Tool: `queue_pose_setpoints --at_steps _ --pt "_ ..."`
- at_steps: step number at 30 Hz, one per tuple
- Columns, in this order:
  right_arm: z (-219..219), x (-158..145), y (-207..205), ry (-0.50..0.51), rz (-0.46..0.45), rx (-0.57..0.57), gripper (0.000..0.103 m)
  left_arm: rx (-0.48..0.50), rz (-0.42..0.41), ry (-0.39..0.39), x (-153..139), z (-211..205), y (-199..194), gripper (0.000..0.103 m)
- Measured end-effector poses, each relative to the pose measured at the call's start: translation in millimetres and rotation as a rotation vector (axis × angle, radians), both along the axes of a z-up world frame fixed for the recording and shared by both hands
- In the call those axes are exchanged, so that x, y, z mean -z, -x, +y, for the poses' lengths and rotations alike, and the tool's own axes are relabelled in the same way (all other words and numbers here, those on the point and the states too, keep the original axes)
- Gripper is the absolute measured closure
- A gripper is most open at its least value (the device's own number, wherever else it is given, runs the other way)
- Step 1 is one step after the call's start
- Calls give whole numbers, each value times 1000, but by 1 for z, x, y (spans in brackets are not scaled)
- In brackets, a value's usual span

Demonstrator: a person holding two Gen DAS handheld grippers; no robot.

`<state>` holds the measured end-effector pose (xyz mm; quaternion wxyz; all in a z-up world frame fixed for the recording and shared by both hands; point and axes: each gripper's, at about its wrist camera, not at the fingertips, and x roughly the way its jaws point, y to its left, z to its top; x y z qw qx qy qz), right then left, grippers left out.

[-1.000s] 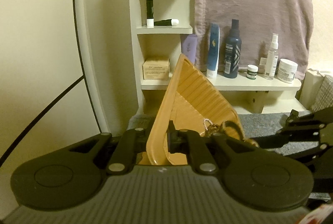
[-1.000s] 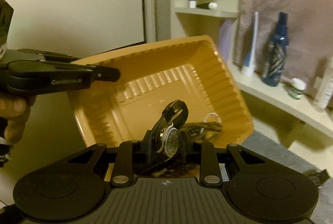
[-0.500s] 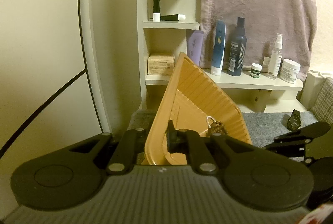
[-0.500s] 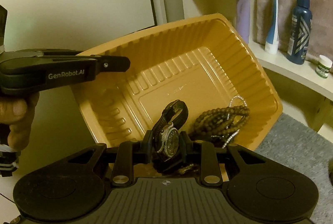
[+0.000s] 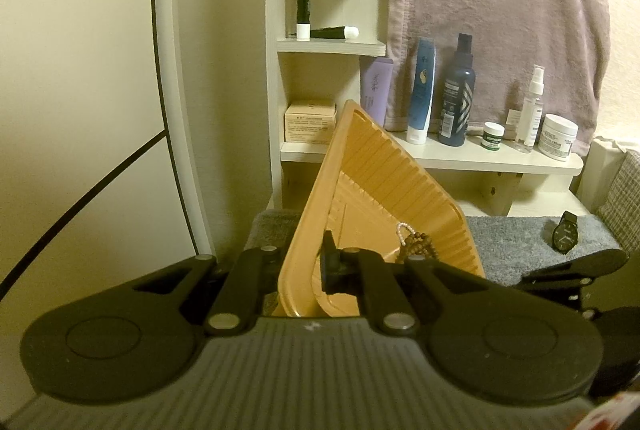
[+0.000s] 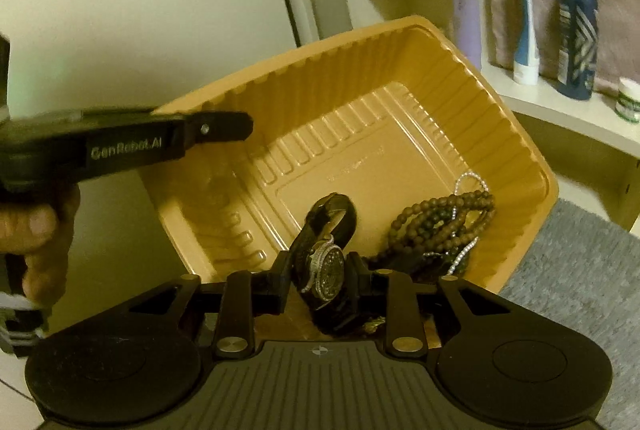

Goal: Organize jewelry
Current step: 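Carry the gold wristwatch into the tray and open the right gripper, then move the right gripper back over the black wristwatch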

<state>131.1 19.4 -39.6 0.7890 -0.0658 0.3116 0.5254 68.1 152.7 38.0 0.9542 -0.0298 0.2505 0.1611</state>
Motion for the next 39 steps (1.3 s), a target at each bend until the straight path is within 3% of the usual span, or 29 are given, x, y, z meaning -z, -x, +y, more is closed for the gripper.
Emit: queue_pose_setpoints --at_steps 1,3,9,19,26,32,39 --pt "-2 -1 -1 -16 6 15 53 -2 2 0 0 0 0 95" --pt "-9 -3 -3 -49 14 43 46 -2 3 1 0 0 1 95" --pt "-31 -8 -7 -54 -40 137 45 -5 2 1 -1 0 2 95" --pt "-116 27 -26 0 -54 506 39 -8 3 0 0 1 0 95" --pt "-176 32 -61 19 -69 719 38 -10 5 -6 0 -1 -1 95" --pt "-187 32 -92 17 -116 747 37 -10 12 -14 -2 -3 -2 95" --pt "-178 46 -123 26 -78 690 40 -11 21 -23 -3 -4 -3 95"
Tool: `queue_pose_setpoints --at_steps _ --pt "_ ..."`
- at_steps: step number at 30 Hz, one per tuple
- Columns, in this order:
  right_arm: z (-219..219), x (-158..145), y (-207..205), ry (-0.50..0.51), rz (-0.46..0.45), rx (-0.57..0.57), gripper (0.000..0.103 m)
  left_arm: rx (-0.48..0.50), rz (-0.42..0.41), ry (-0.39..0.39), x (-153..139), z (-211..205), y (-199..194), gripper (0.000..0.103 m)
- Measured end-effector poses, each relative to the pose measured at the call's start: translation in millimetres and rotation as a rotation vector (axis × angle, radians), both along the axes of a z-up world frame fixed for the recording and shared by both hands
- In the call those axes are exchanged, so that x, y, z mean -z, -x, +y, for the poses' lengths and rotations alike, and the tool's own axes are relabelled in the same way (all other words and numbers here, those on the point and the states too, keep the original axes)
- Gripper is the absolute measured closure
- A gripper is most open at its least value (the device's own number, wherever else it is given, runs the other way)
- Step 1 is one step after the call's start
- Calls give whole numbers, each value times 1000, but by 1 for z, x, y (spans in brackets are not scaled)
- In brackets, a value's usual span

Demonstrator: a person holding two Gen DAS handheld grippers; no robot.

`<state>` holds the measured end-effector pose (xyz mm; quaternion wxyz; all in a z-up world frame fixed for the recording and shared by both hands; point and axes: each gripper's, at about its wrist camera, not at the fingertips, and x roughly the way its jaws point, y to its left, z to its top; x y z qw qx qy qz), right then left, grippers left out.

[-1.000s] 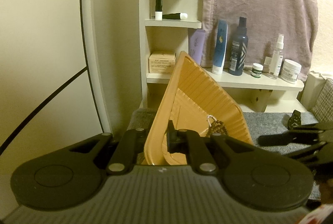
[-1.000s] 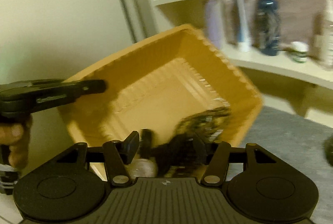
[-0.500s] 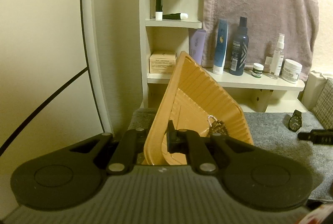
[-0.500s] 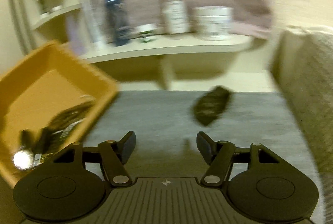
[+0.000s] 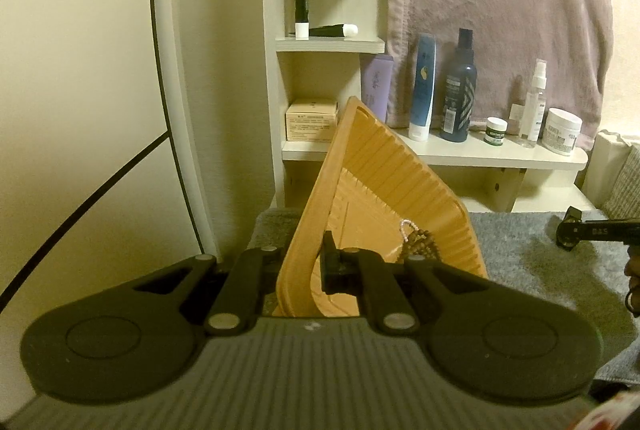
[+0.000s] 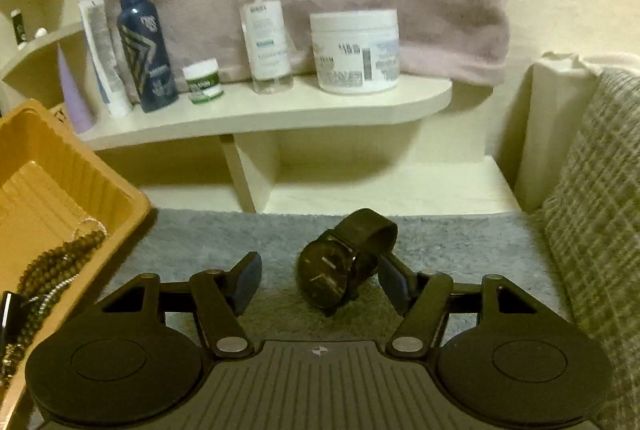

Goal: Organize jewelry
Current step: 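Move the right gripper back over the black wristwatch, then grasp the black wristwatch by its band with the right gripper, then carry the black wristwatch into the tray and open the right gripper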

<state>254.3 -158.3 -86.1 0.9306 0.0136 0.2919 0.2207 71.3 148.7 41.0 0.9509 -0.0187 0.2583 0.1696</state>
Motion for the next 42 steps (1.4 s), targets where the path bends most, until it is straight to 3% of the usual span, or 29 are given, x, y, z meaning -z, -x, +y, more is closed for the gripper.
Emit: queue_pose_setpoints --at_steps 7,15,30,42 --pt "0 7 -9 7 13 -37 76 -7 7 3 1 0 -1 95" --pt "3 -2 6 22 -24 -80 94 -6 8 2 1 0 -1 95" --pt "0 -36 54 28 -85 -124 94 -2 -1 4 2 0 0 95" --pt "35 -60 100 -2 -129 -256 94 5 -6 10 0 -1 2 95"
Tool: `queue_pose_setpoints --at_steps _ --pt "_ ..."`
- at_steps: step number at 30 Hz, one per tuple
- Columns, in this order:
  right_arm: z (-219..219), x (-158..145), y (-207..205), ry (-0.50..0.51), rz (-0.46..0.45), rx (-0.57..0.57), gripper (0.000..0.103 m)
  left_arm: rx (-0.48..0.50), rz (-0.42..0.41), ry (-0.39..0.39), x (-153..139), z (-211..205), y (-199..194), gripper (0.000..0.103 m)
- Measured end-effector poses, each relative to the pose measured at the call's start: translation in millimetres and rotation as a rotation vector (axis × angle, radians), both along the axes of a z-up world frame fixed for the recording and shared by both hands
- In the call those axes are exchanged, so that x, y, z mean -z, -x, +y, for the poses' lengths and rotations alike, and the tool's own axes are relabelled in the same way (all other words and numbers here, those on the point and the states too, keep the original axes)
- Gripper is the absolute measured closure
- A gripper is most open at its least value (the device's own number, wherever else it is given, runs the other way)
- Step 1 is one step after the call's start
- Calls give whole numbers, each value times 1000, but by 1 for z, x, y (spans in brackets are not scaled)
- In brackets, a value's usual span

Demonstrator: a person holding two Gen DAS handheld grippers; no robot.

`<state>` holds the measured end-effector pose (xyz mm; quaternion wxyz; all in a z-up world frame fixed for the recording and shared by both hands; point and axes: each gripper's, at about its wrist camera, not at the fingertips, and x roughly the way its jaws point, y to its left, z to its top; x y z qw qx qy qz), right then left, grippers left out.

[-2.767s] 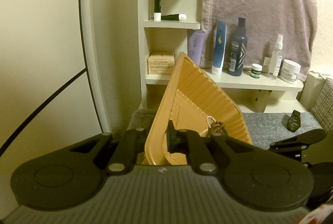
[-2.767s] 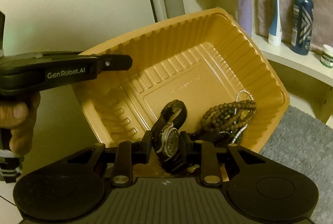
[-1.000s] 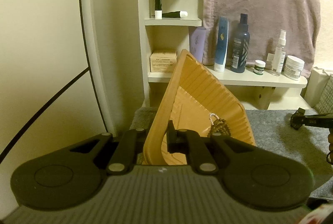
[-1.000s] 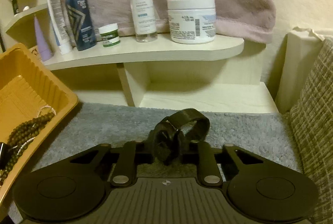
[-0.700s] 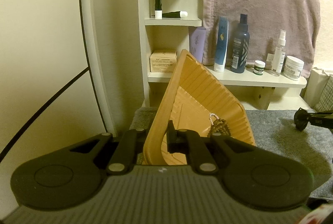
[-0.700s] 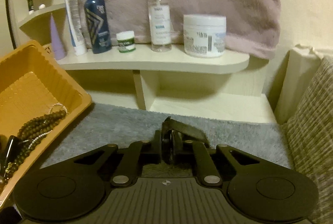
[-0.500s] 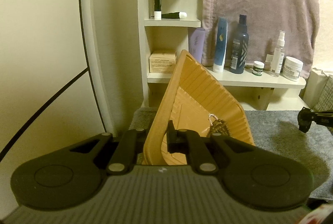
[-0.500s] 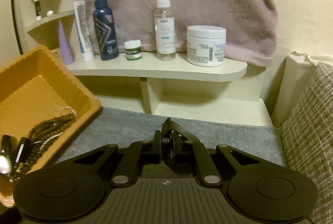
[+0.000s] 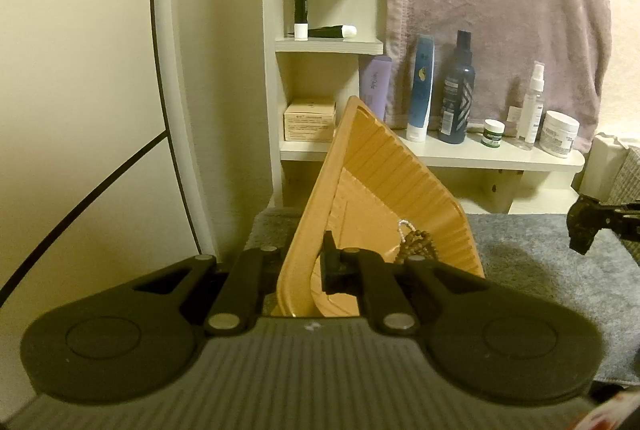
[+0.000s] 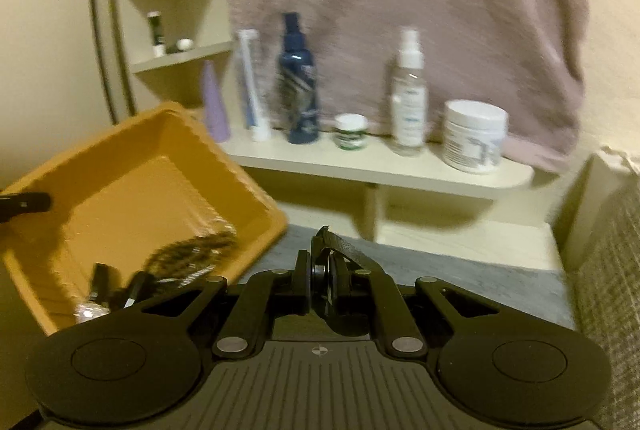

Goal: Organize jewelry
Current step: 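Carry the black wristwatch into the tray and open the right gripper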

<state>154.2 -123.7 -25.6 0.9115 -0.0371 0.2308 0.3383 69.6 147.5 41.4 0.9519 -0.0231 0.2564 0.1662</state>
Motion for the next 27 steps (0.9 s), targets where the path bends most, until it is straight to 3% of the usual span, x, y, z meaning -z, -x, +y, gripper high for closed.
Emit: queue_pose_setpoints --at_steps 11,27 --pt "34 -16 23 -6 -23 -121 94 7 -4 10 0 2 1 95" --pt "66 -33 26 27 -6 -267 94 -17 -5 69 4 14 0 95"
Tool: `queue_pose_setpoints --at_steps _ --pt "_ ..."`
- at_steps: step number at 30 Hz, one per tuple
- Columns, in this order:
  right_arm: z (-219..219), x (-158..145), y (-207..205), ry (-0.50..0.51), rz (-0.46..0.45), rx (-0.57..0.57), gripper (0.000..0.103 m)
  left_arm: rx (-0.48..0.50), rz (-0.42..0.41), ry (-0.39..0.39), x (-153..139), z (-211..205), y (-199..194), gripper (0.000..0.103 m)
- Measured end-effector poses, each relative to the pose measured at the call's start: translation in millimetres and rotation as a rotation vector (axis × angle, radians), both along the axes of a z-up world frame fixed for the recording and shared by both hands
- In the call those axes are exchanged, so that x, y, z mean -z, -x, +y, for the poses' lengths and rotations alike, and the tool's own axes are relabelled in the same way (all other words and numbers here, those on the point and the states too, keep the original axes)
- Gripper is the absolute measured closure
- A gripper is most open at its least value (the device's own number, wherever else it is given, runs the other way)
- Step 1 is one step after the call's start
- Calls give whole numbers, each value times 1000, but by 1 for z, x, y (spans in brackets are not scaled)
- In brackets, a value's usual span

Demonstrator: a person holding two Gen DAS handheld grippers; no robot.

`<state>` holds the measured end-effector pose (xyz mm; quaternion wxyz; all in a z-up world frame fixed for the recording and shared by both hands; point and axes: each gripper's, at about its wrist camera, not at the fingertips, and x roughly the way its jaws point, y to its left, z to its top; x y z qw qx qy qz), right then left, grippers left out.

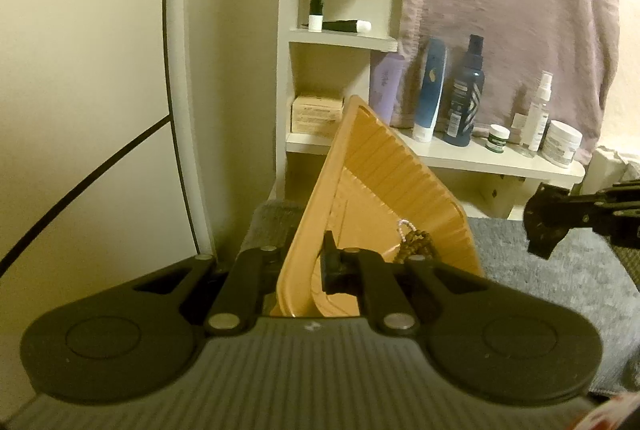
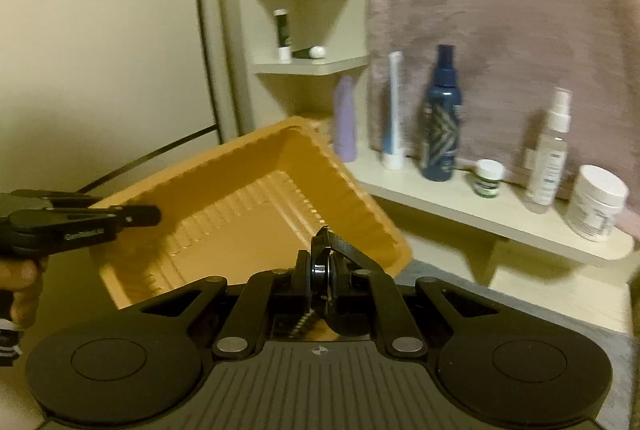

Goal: Organize jewelry
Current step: 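Carry the black wristwatch into the tray and open the right gripper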

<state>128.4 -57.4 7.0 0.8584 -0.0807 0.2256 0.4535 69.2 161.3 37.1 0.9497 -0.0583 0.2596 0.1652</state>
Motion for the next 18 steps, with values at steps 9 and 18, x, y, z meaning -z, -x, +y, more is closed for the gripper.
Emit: queue_pose_setpoints --at_steps 9,18 --pt "38 -3 -4 68 6 -111 94 -24 2 60 7 14 3 95" --pt "71 6 -11 159 10 -158 94 -49 4 122 18 30 8 95"
